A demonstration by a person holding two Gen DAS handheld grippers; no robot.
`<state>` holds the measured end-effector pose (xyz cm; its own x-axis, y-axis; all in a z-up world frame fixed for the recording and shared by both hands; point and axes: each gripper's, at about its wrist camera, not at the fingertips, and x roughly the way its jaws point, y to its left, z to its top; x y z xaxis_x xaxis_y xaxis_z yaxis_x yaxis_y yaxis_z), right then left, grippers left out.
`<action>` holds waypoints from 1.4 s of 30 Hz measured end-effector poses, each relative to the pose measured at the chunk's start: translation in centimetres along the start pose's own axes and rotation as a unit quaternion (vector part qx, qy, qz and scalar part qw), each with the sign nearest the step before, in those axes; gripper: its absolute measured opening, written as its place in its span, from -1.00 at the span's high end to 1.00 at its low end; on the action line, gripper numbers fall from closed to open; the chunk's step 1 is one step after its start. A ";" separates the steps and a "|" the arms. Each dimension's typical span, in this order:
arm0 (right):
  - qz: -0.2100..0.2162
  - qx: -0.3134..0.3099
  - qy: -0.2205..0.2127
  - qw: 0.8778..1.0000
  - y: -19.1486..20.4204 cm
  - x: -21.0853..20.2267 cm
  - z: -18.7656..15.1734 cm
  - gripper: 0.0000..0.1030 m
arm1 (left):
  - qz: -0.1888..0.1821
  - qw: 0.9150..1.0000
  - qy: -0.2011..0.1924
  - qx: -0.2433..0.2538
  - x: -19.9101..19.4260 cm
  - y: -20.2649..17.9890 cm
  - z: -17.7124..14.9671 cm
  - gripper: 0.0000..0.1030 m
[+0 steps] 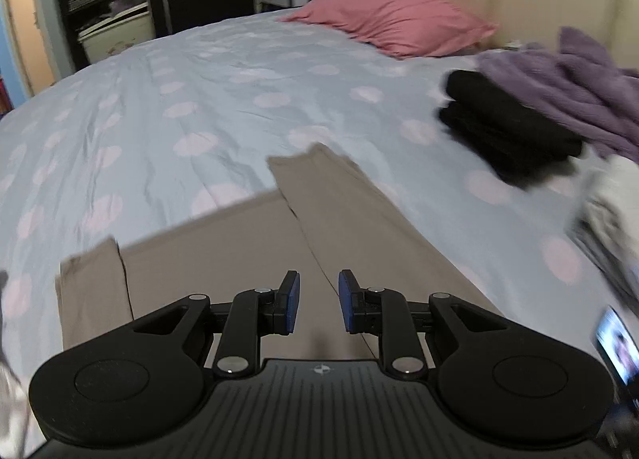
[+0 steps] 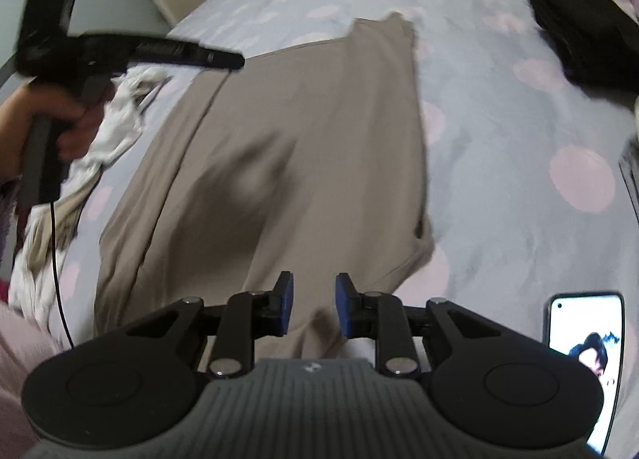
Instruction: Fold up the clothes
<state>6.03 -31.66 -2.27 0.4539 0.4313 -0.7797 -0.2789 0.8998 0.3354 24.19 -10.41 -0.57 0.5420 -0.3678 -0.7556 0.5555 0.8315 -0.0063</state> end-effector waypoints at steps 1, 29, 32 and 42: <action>0.001 -0.009 0.004 1.000 0.4 0.1 -0.3 0.48 | -0.005 1.000 -0.002 0.002 -1.1 -0.4 -1.1 0.64; 0.008 -0.180 0.032 0.983 6.9 -2.2 -6.3 0.54 | -0.103 0.988 -0.047 0.107 -7.1 -9.1 -21.4 0.74; -0.002 -0.202 0.052 0.978 7.5 -1.3 -7.5 0.36 | -0.116 0.985 -0.046 0.122 -6.9 -9.8 -21.8 0.74; -0.041 -0.204 0.069 0.976 7.3 -2.3 -7.5 0.90 | -0.143 0.980 -0.044 0.132 -6.0 -11.4 -22.0 0.74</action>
<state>-3.36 -26.61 -1.97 0.3785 0.3216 -0.8679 -0.5733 0.8176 0.0529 0.75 -8.49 -10.40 0.3858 -0.6138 -0.6888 0.8300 0.5569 -0.0314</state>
